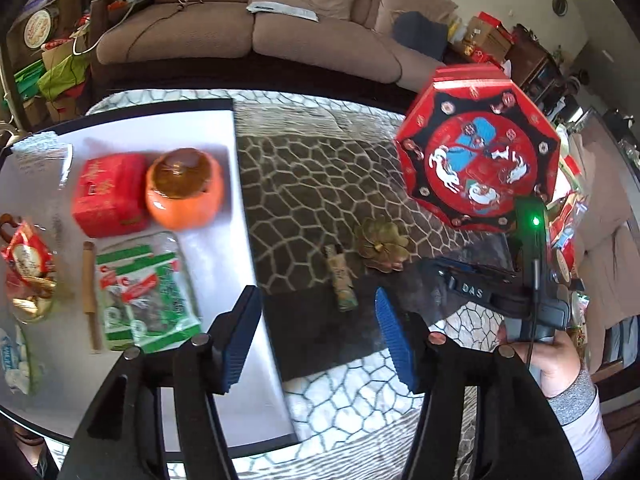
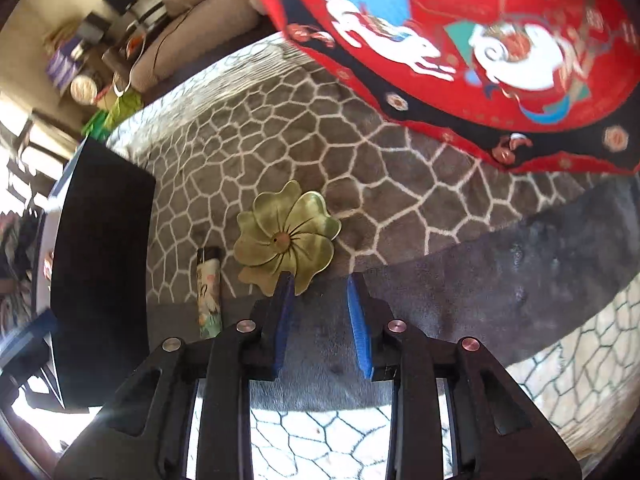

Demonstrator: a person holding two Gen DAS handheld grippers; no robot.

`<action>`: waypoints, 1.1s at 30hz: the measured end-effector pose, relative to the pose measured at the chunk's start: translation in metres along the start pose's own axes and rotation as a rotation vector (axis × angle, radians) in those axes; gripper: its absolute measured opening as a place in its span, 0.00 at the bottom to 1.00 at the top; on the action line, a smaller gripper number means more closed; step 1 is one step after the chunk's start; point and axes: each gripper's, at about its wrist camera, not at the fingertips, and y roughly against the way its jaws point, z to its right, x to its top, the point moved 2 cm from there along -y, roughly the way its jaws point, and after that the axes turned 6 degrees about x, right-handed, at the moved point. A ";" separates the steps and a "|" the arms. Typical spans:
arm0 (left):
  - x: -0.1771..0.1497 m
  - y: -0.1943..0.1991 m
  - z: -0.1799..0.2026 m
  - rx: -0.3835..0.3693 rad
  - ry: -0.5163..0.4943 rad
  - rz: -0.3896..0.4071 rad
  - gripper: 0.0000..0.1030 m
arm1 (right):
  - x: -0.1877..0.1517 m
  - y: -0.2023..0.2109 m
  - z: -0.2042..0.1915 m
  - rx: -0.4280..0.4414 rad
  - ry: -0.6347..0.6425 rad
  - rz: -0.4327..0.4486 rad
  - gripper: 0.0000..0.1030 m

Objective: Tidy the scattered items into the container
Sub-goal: 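Move the left gripper to the green flower-shaped dish and grasp its rim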

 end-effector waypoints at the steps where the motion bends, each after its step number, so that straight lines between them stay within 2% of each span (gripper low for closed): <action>1: 0.001 -0.011 0.011 0.011 -0.007 -0.005 0.58 | 0.001 -0.001 0.006 0.015 -0.025 0.008 0.26; 3: -0.001 -0.028 0.025 0.027 0.005 -0.028 0.58 | 0.006 -0.003 0.018 0.063 -0.080 0.031 0.26; 5: 0.001 -0.049 0.030 -0.008 0.052 -0.063 0.58 | 0.010 -0.006 0.025 0.089 -0.110 0.047 0.26; 8: 0.011 -0.081 0.025 0.012 0.124 -0.082 0.58 | 0.015 -0.014 0.029 0.111 -0.109 0.050 0.25; 12: 0.022 -0.129 0.020 0.005 0.212 -0.155 0.57 | 0.019 -0.022 0.030 0.143 -0.100 0.048 0.24; 15: 0.025 -0.150 0.012 0.006 0.262 -0.180 0.56 | 0.021 -0.030 0.031 0.160 -0.097 0.041 0.20; 18: 0.027 -0.152 0.009 -0.021 0.280 -0.146 0.56 | 0.022 -0.033 0.031 0.178 -0.089 0.045 0.20; 20: 0.028 -0.151 0.011 -0.039 0.281 -0.148 0.49 | 0.022 -0.035 0.031 0.188 -0.091 0.043 0.20; 22: 0.029 -0.149 0.015 -0.065 0.290 -0.143 0.49 | 0.022 -0.036 0.031 0.192 -0.082 0.038 0.20; 26: 0.031 -0.155 0.023 -0.032 0.258 -0.140 0.49 | 0.021 -0.036 0.030 0.198 -0.084 0.039 0.19; 28: 0.034 -0.159 0.020 -0.052 0.286 -0.140 0.49 | 0.019 -0.039 0.027 0.201 -0.073 0.030 0.14; 30: 0.036 -0.162 0.022 -0.043 0.266 -0.139 0.49 | 0.017 -0.041 0.023 0.187 -0.052 0.027 0.09; 31: 0.037 -0.163 0.025 -0.037 0.251 -0.137 0.41 | 0.016 -0.042 0.022 0.176 -0.049 0.027 0.09; 32: 0.037 -0.165 0.028 -0.033 0.239 -0.148 0.17 | 0.016 -0.040 0.023 0.173 -0.055 0.035 0.08; 33: 0.036 -0.167 0.028 -0.019 0.233 -0.158 0.14 | 0.016 -0.040 0.025 0.181 -0.068 0.033 0.08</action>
